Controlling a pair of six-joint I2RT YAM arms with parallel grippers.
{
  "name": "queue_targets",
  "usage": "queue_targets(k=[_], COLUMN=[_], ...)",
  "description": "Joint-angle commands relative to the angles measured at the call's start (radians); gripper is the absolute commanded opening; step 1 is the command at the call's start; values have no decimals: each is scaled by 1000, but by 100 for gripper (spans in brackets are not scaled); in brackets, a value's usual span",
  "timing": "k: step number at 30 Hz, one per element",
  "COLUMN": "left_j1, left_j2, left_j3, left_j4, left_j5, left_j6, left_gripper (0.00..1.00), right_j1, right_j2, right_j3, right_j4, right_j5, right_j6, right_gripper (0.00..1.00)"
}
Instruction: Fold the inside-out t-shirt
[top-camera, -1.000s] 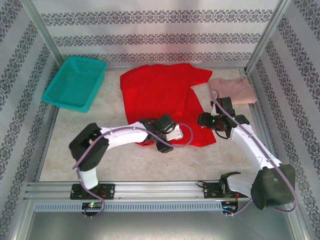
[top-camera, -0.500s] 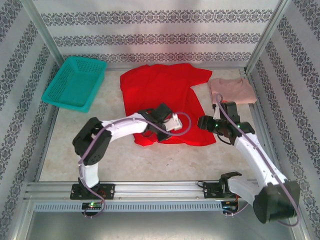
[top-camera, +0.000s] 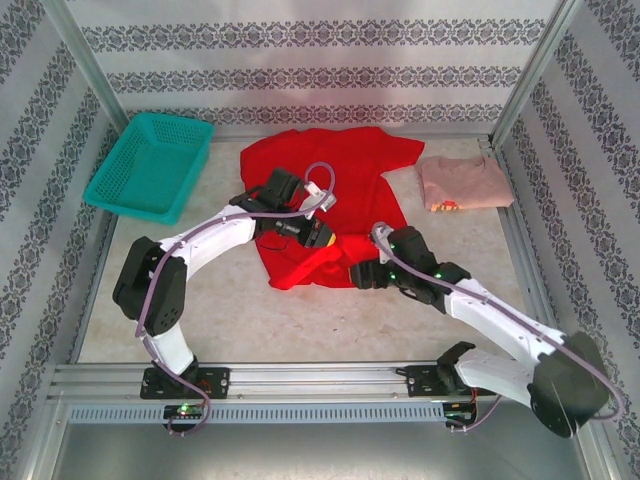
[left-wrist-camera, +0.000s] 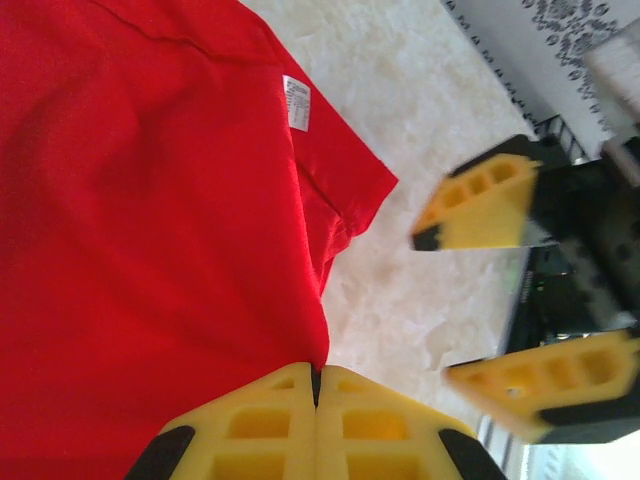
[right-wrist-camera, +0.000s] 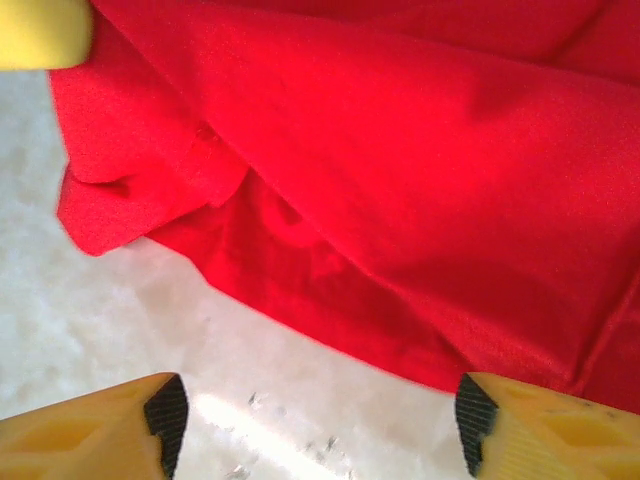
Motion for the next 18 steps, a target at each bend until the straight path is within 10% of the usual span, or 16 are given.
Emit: queue_targets(k=[1,5,9,14,18], left_j1=[14,23,33,30,12], left_j2=[12,9,-2,-41,-84], left_j3=[21,14,-16,-102,-179], left_j4=[17,17,24,157,256], left_j5=[58,54,7,-192,-406], left_j6=[-54,-63,-49,-5,14], left_gripper=[0,0,0,5,29], right_j1=[24,29,23,-69,-158], right_j2=[116,284,287,237,249], right_j3=[10,19,42,51,101], right_j4=[205,375,408,389,335], right_j5=[123,150,154,-120,-315], right_j6=[-63,-68,-101,9,128], right_gripper=[77,66,0,0,0])
